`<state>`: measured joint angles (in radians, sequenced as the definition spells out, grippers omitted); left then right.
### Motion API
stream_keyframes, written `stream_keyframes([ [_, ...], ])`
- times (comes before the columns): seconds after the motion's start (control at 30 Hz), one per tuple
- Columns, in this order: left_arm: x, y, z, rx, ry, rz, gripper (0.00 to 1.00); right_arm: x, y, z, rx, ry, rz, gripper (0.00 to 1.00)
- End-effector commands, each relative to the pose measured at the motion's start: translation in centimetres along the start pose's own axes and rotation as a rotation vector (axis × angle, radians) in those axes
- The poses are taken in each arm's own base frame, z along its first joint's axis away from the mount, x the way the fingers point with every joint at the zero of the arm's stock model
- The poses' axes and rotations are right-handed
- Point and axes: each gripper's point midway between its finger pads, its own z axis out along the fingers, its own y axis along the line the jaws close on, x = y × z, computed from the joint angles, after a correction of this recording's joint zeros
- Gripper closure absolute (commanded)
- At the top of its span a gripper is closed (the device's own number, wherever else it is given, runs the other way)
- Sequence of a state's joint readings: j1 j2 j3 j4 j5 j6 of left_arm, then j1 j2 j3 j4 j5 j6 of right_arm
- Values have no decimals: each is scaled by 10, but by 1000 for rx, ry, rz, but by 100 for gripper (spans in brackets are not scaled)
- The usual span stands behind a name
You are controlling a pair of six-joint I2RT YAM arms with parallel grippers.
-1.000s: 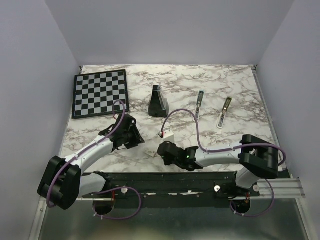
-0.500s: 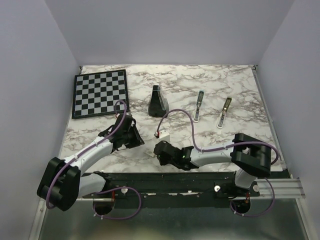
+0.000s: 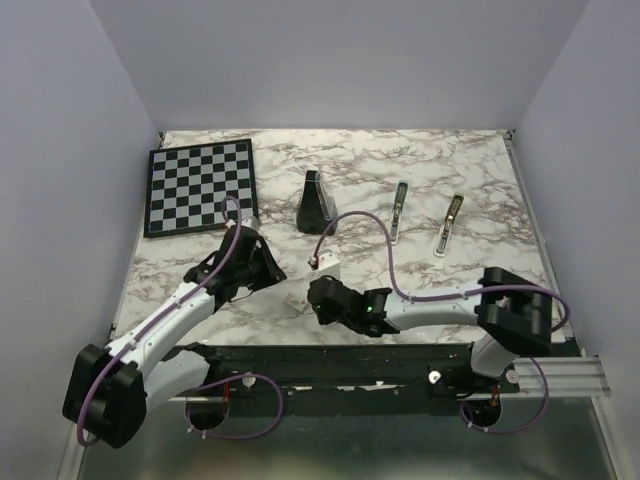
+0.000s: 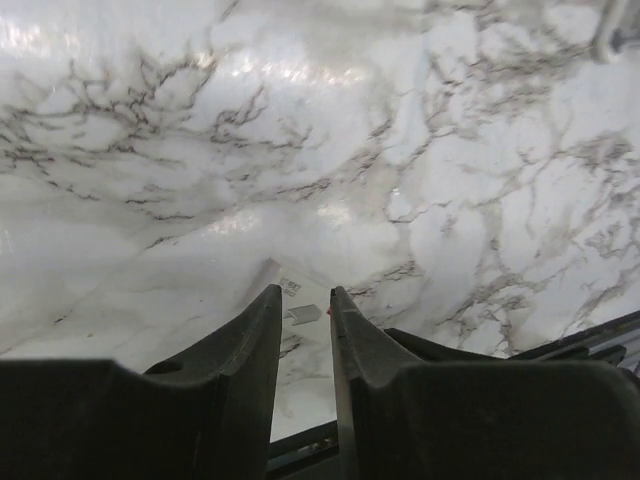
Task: Unload the staples from the stapler
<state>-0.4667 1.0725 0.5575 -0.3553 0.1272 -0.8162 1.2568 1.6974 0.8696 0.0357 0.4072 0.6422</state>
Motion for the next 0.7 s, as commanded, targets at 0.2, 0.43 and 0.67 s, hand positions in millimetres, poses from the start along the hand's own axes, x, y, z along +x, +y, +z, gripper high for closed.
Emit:
stream_keyframes([
  [0.2,-88,-101,-135,379,-477,260,28,-52,-53,-124,84,-87,87,16],
  [0.43,-93,-129,-212,536,-630,357,1,-102,-72,-202,50,-230,141,0],
  [0.67,-86,-132,-249,638,-740,375,1,-139,-88,-260,-30,-421,229,0],
])
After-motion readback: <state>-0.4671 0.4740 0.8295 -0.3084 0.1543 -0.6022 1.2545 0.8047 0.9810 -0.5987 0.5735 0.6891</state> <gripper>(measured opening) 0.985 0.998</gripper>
